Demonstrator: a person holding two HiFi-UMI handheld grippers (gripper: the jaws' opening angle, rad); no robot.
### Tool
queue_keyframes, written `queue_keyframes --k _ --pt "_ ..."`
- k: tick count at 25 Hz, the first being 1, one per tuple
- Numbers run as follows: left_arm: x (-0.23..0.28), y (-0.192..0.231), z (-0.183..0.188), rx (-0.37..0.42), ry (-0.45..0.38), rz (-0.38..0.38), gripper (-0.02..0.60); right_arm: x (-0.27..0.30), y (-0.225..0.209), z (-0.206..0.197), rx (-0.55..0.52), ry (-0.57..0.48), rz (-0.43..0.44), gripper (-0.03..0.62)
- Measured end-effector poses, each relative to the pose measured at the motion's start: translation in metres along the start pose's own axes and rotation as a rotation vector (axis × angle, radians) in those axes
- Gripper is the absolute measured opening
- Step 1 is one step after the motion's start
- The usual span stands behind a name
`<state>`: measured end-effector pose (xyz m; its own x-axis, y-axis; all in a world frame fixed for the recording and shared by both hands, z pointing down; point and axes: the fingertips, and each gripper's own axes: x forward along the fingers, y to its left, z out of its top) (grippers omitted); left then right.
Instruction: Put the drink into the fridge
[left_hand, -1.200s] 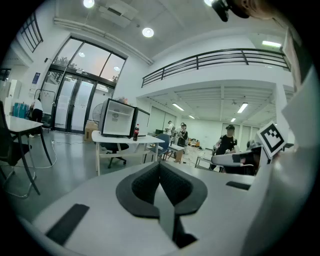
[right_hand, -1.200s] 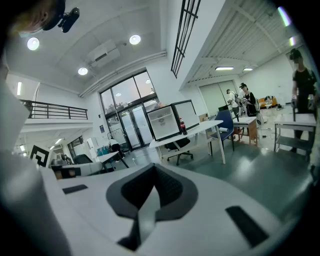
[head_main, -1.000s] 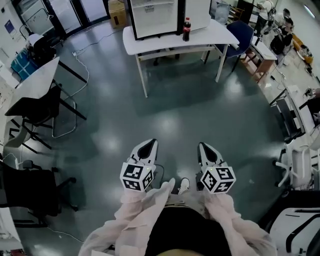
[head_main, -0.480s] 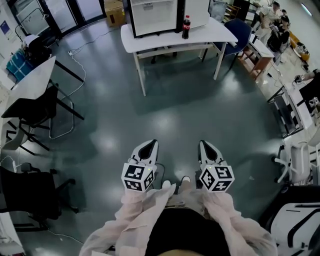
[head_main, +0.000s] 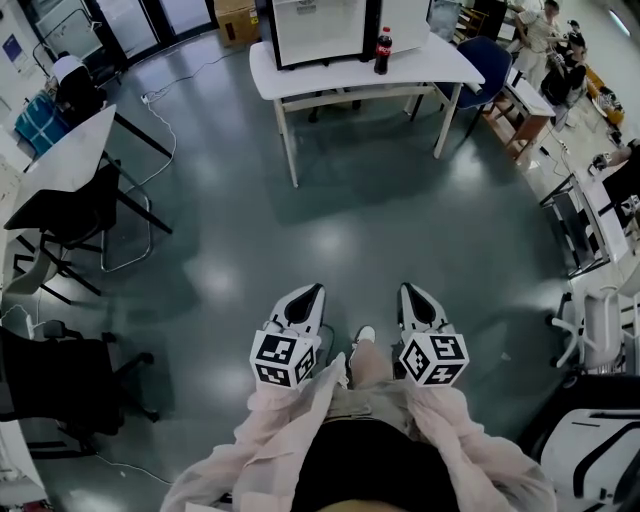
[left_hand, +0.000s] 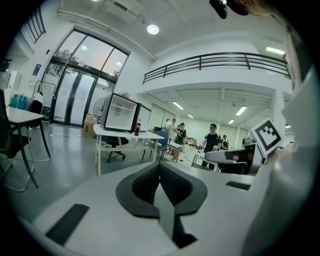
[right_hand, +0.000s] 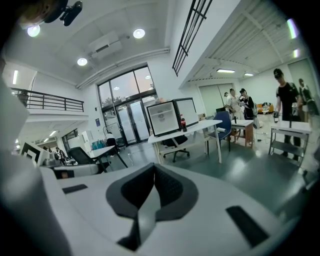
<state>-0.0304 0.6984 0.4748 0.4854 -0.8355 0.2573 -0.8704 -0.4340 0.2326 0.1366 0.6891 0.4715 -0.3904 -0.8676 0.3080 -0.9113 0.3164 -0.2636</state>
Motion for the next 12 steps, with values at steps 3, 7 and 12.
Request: queue_keyframes --k 3,7,12 --pt "0.006 0.006 0.001 -0.002 0.000 0.005 0.011 0.009 -0.003 0.001 0.001 0.009 -0.001 0.012" --pt "0.022 0.019 0.004 -0.004 0.008 0.016 0.011 0.029 -0.007 0.005 0.028 0.012 0.004 0.012" --pt "0.058 0.033 0.020 0.001 0.001 0.015 0.011 0.067 -0.020 0.020 0.053 0.018 0.018 0.012"
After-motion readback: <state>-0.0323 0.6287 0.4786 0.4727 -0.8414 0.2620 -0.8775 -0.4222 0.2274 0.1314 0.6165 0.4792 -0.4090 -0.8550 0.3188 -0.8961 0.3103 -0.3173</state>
